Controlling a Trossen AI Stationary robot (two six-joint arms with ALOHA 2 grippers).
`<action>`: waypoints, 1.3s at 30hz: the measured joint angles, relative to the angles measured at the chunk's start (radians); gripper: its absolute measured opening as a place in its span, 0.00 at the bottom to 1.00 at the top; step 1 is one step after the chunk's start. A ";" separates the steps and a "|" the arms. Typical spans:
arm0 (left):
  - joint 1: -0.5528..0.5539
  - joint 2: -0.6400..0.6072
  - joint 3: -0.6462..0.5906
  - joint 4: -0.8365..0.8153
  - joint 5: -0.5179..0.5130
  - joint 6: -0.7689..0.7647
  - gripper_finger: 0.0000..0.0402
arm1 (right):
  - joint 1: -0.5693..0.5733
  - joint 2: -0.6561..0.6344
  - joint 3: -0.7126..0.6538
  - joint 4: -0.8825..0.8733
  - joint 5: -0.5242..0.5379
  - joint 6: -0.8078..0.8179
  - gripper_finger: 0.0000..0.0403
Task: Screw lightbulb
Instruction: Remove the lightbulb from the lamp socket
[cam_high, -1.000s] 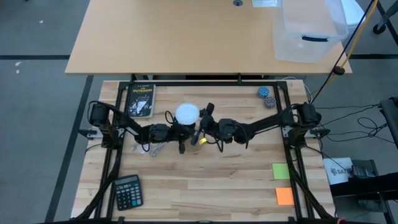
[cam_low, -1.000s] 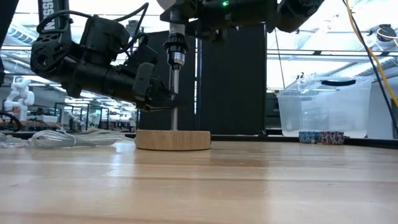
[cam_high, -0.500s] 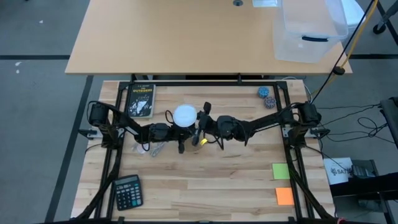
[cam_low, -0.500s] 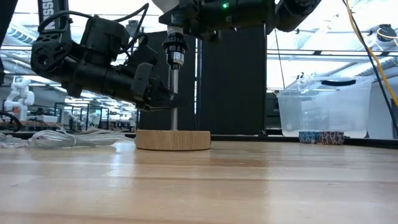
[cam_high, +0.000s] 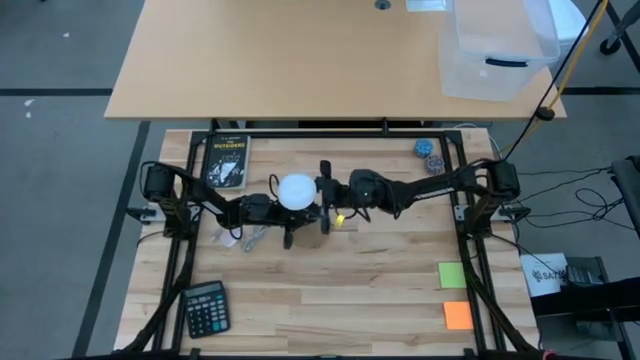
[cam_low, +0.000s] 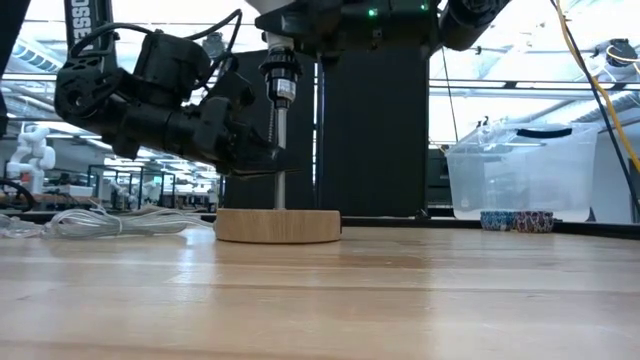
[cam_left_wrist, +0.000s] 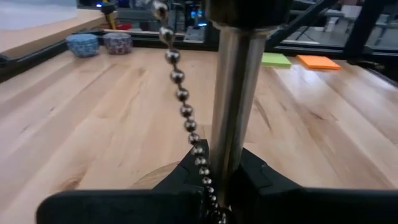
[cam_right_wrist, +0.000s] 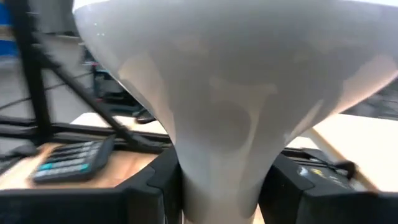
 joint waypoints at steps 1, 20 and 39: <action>0.000 0.000 0.001 0.000 0.011 0.000 0.08 | -0.011 -0.002 0.000 -0.005 -0.043 0.000 0.36; -0.003 0.001 0.003 0.010 0.233 0.006 0.08 | -0.121 0.007 0.001 0.022 -0.613 -0.051 0.38; -0.006 0.000 -0.001 0.015 0.190 0.017 0.08 | -0.109 0.009 -0.002 0.089 -0.693 0.082 0.46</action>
